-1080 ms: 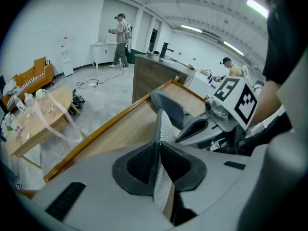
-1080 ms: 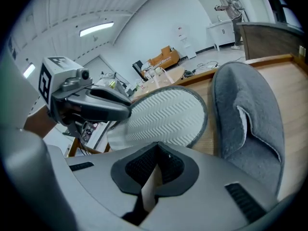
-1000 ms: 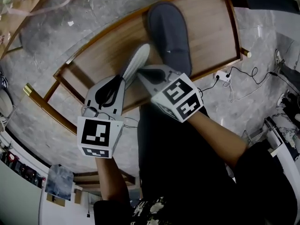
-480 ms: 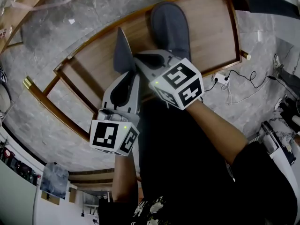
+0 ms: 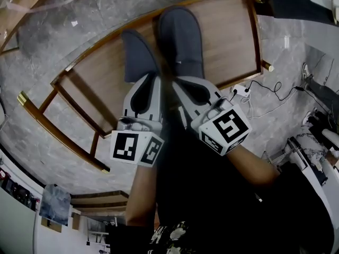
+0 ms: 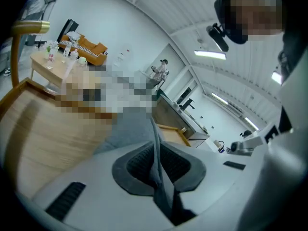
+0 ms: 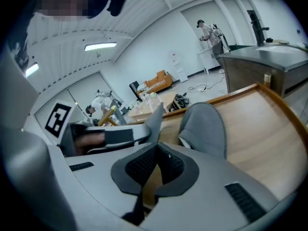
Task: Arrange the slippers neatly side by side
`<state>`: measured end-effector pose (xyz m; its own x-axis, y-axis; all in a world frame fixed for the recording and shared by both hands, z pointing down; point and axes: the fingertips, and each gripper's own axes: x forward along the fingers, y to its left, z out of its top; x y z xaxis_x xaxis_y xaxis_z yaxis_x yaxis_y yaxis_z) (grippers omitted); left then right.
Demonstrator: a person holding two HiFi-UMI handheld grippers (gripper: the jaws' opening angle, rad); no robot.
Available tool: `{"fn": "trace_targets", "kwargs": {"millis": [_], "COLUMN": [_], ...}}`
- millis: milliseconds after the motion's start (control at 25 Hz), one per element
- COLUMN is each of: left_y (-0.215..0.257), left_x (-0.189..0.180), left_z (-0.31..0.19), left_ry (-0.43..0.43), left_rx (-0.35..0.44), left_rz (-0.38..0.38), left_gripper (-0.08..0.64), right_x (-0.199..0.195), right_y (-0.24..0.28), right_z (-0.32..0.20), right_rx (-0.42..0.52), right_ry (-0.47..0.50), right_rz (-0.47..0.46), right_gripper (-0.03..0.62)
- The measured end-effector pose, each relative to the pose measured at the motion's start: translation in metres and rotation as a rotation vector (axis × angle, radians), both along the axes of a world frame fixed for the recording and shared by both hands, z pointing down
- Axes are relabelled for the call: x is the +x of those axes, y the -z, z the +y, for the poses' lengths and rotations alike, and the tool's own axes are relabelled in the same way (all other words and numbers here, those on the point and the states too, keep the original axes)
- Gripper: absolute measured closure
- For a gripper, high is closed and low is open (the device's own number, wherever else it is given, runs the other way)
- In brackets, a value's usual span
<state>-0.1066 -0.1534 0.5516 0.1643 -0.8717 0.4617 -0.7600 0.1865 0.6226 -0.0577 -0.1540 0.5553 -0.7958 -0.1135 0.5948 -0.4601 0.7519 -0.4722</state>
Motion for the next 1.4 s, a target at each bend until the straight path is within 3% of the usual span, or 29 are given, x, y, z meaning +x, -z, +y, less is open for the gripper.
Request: {"fn": "trace_targets", "kwargs": {"millis": [160,240,320,400,480,560,680,760,840,960,1080,1200,1280,1400], "left_y": [-0.013,-0.004,0.008,0.014,0.008,-0.009,-0.042,-0.056,-0.053,-0.027,-0.026,-0.045,-0.053,-0.056], "left_x": [0.003,0.001,-0.008,-0.021,-0.028,-0.032,-0.036,-0.038,-0.042,-0.052,-0.06,-0.066,-0.073,-0.075], "left_z": [-0.017,-0.025,-0.026,-0.023,-0.021,-0.022,-0.022,-0.02,-0.019,-0.014,-0.007,-0.001,0.003,0.005], "left_ry": [0.043,0.058,0.072,0.064,0.017,-0.031,-0.06,-0.056,-0.019,0.08,0.141,0.201,0.257,0.277], "left_rx": [-0.019,-0.013,-0.024,-0.066,-0.125,-0.189,-0.297,-0.352,-0.348,-0.268,-0.264,-0.305,-0.323,-0.324], "left_rz": [-0.007,-0.048,-0.154,-0.306,-0.442,-0.488,-0.456,-0.435,-0.44,-0.489,-0.522,-0.439,-0.378,-0.356], "left_gripper": [0.528,0.528,0.482,0.363,0.35,0.339,0.343,0.448,0.522,0.529,0.529,0.529,0.529,0.529], "right_x": [0.028,0.034,0.035,0.031,0.024,0.018,0.009,0.006,0.006,0.007,0.0,-0.01,-0.015,-0.013], "right_y": [0.004,0.007,0.012,0.016,0.018,0.015,0.005,-0.002,-0.007,-0.012,-0.017,-0.034,-0.045,-0.055], "right_z": [-0.004,-0.019,-0.038,-0.054,-0.065,-0.072,-0.076,-0.075,-0.074,-0.074,-0.073,-0.067,-0.066,-0.071], "right_rx": [0.061,0.094,0.158,0.21,0.225,0.231,0.227,0.217,0.209,0.215,0.241,0.226,0.22,0.231], "right_ry": [0.013,-0.001,-0.01,-0.006,0.004,0.014,0.041,0.062,0.075,0.084,0.101,0.112,0.101,0.078], "right_rz": [0.004,-0.004,-0.008,-0.017,-0.04,-0.045,-0.039,-0.031,-0.017,0.013,0.036,0.067,0.104,0.179], "right_gripper": [0.593,0.594,0.593,0.592,0.591,0.578,0.517,0.506,0.506,0.506,0.493,0.414,0.411,0.439]}}
